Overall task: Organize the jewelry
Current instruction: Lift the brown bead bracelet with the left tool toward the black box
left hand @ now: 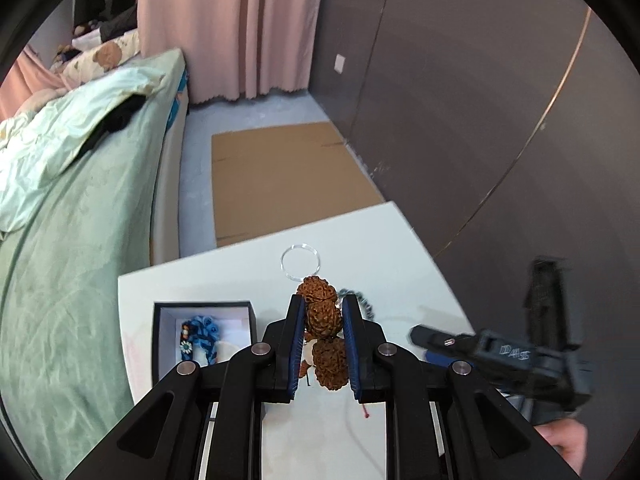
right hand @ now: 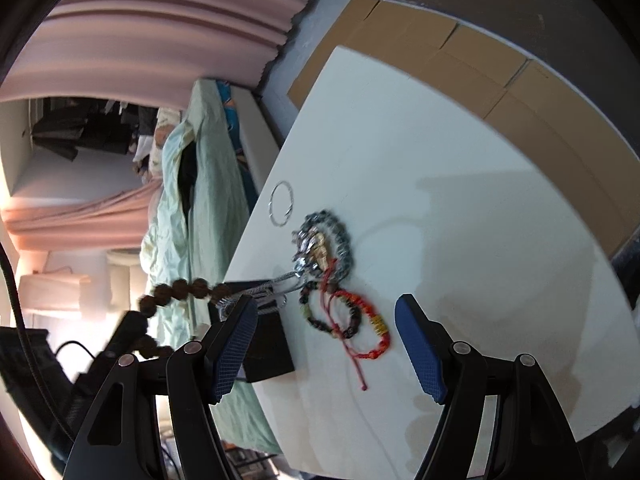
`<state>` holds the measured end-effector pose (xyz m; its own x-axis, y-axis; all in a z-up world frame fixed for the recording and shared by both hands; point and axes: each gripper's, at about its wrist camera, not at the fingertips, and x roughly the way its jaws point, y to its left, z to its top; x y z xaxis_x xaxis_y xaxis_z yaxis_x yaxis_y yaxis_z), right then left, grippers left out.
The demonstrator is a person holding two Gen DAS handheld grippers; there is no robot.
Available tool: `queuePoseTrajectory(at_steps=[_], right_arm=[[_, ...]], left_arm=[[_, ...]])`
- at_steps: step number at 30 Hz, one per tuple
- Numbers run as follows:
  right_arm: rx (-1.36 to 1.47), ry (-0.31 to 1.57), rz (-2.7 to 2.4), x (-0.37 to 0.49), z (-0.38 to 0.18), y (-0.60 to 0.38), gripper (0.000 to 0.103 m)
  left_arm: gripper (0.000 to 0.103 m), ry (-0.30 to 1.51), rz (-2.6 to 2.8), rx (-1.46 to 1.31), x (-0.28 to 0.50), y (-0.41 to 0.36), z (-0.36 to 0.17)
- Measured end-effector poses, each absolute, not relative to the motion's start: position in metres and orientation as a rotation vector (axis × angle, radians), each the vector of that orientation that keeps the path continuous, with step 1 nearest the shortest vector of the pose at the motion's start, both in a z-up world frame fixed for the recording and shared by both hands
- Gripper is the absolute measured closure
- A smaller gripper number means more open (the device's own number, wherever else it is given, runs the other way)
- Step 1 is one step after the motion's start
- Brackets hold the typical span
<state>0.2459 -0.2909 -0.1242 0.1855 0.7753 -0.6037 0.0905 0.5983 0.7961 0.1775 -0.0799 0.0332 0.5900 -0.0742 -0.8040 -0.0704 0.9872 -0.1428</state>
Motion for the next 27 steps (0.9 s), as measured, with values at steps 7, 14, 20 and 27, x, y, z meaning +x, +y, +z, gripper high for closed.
queuePoseTrajectory(at_steps=[7,14,20,27], right_arm=[[0.785,1.319,0.6,0.243,-0.121,-0.274,0.03],[0.73,1.32,0.619,0.244,-0.12,-0.259,0.03],[0.603,1.325,0.61,0.248,-0.124,-0.238,0.041],[0.583,1.254,0.624,0.261,-0.124,-0.226,0.056]], left_arm=[[0.084,0.881,-0.016,-0.154,0.165,-0.074,0.066],[0.083,0.824,-0.009,-0.14,0.15,-0.065,0.099],[0.083,0.795,0.017,-0.142,0.139,-0.05,0.115],[0.083,0.793,0.048,-0.156,0.131,-0.03,0.111]])
